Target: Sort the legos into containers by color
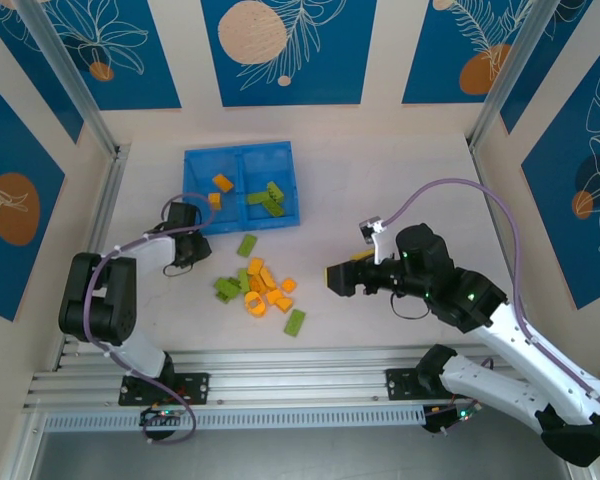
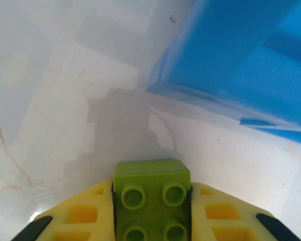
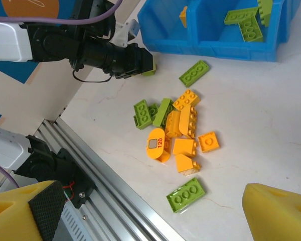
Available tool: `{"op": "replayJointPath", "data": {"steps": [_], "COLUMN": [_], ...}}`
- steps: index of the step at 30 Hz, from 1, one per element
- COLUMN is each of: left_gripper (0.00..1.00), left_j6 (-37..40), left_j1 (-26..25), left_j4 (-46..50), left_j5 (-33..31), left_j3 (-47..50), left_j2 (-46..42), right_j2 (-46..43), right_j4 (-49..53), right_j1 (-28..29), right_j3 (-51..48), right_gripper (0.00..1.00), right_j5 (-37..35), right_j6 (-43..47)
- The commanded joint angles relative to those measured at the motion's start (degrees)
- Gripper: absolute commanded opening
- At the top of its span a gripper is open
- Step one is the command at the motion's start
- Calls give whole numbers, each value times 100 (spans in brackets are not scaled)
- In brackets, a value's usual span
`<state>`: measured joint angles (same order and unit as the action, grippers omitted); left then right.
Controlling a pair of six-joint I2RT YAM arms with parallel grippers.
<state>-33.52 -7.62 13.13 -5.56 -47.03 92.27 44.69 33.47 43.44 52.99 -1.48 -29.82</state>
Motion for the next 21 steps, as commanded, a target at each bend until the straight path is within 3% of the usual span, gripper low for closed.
{"op": "replayJointPath", "data": {"steps": [1, 7, 12, 17, 21], "left_gripper": [20, 18, 18, 18, 18], "left_j6": [172, 244, -47, 324, 809], "left_j1": [23, -485, -1930, -2854, -2901], "left_j4": [492, 1421, 1986, 2058, 1916], "left_j5": [209, 318, -552, -1134, -1520], "left_j3": [159, -32, -722, -1799, -2838], "left_j2": [-390, -1811, -2593, -1607, -293], "right_j2": [-4, 128, 284, 334, 287], "right_j4": [-214, -439, -648, -696, -398], "right_j1": [15, 32, 40, 41, 46], "right_j3": [13, -70, -104, -88, -26], "right_gripper": [93, 93, 93, 93, 93], "right_j5": [68, -94, -264, -396, -503], "right_j6": [-146, -241, -388, -465, -502]}}
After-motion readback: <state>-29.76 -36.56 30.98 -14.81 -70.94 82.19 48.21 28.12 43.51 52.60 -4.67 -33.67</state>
